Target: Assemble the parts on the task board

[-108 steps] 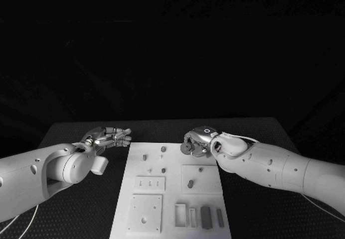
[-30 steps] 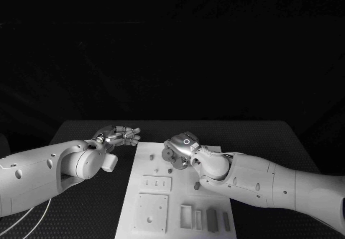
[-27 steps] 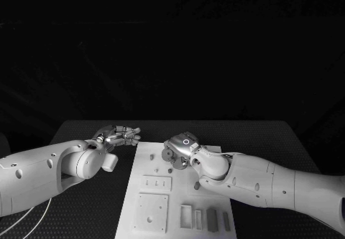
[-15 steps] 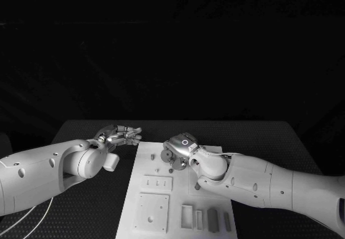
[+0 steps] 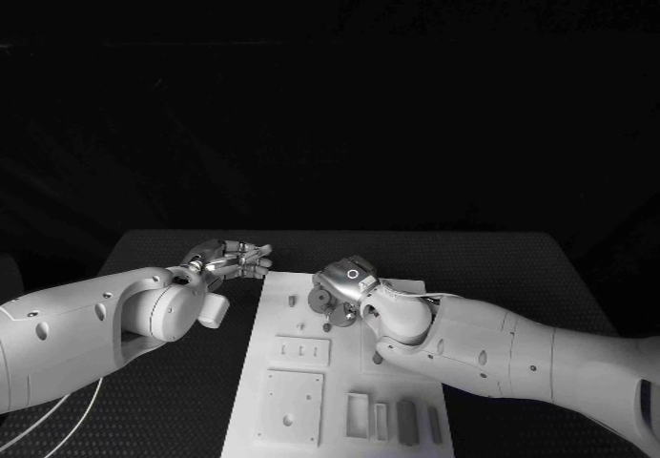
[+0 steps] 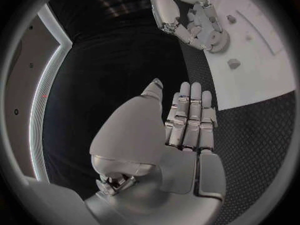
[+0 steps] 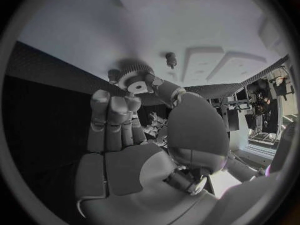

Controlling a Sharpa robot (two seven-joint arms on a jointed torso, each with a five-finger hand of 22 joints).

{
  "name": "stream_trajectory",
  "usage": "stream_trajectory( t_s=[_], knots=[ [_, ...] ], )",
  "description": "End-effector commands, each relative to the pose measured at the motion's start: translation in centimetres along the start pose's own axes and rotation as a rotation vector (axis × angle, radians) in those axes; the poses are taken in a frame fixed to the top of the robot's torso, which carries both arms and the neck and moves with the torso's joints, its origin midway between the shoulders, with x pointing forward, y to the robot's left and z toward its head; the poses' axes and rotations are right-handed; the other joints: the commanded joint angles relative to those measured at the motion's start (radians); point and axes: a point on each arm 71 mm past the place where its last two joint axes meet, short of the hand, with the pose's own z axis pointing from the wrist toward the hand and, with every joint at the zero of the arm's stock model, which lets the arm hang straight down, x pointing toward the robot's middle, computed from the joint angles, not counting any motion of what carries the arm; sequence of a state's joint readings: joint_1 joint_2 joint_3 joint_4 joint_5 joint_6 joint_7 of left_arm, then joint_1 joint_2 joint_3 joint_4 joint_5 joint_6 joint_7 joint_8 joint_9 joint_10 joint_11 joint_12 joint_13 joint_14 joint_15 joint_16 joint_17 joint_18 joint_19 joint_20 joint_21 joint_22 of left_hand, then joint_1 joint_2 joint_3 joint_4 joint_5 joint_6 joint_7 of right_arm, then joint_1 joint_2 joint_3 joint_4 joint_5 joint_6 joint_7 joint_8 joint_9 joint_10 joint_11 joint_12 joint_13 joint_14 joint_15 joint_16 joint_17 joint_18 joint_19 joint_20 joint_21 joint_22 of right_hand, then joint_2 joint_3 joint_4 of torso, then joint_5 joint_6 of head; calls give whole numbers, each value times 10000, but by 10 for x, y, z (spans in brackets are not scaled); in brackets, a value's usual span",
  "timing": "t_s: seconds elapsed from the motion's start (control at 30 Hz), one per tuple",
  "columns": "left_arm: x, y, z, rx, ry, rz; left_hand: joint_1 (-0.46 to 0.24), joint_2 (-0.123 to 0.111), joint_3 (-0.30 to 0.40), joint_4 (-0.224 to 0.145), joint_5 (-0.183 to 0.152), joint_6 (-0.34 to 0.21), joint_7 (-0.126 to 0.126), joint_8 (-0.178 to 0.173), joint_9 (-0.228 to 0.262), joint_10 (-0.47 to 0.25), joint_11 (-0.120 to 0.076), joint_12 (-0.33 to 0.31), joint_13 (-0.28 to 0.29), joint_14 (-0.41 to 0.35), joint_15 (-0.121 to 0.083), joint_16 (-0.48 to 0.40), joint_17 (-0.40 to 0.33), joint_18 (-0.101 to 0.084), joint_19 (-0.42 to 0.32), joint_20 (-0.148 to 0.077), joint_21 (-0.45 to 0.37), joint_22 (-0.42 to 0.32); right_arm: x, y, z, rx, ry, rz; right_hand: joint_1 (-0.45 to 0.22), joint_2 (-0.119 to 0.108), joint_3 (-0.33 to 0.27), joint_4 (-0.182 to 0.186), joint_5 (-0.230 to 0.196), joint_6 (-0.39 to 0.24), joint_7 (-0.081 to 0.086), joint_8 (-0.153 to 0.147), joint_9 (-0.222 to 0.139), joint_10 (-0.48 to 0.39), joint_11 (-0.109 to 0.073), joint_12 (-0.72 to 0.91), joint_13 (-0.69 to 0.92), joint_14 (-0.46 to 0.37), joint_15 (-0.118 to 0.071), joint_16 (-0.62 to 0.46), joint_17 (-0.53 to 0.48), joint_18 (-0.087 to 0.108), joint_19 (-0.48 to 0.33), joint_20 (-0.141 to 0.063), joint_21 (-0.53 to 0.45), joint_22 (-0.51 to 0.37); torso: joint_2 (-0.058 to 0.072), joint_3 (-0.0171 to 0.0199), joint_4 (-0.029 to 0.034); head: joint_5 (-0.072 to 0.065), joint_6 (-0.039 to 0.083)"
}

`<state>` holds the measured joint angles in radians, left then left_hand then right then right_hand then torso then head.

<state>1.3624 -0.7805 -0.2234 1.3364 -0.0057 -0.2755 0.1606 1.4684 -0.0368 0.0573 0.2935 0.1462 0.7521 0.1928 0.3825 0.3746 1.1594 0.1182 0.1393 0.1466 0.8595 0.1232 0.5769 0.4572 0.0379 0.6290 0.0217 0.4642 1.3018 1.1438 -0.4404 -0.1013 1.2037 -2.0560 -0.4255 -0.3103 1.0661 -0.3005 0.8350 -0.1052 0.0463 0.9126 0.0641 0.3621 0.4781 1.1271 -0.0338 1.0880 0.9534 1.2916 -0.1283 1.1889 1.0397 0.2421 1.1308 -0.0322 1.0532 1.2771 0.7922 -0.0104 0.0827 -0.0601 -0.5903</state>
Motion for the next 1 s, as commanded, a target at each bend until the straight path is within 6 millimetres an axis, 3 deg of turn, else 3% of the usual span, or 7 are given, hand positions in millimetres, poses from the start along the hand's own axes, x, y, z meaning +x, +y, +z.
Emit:
stream_trajectory(
  t_s=[0.03,0.5,0.73,1.0],
  knots=[
    [2,-2,0,83,53,24,37,52,-44,-29,-21,48,51,-39,10,-3,36,-41,16,-62,1,61,-17,40,30,11,-54,-15,2,-1,1,68,230,2,-124,16,-21,-71,22,1590,147,-62,-1,-89,35,-72,-17,1,7,-47,-16,197,21,-8,17,-18,3,15,-5,18,2],
    [2,-2,0,77,65,24,40,49,-45,-28,-21,48,52,-46,13,-3,37,-46,18,-65,2,61,-22,40,29,12,-55,-15,5,-1,3,98,416,228,-132,21,-37,-147,22,1458,198,-142,-27,-144,80,-82,-44,-18,36,-79,-29,197,-2,-11,5,-42,0,25,-18,8,-1],
    [2,-1,1,74,63,25,41,46,-46,-28,-21,48,52,-49,14,-3,38,-48,19,-66,3,61,-24,40,29,13,-55,-15,5,-2,3,139,474,466,-91,13,-103,-370,21,425,523,-701,-252,-289,378,-84,-92,-67,266,-129,-37,197,-65,-25,-17,-88,-3,21,-19,24,-4],
    [1,-1,0,80,36,28,43,44,-47,-28,-21,47,52,-53,15,-3,38,-51,19,-67,3,61,-26,40,28,13,-56,-15,6,-5,1,225,474,543,114,10,12,-651,30,-217,539,-985,-346,-422,397,-87,-141,-135,290,-177,-35,197,-145,-22,-55,-128,-6,19,-20,28,-6]
  ],
)
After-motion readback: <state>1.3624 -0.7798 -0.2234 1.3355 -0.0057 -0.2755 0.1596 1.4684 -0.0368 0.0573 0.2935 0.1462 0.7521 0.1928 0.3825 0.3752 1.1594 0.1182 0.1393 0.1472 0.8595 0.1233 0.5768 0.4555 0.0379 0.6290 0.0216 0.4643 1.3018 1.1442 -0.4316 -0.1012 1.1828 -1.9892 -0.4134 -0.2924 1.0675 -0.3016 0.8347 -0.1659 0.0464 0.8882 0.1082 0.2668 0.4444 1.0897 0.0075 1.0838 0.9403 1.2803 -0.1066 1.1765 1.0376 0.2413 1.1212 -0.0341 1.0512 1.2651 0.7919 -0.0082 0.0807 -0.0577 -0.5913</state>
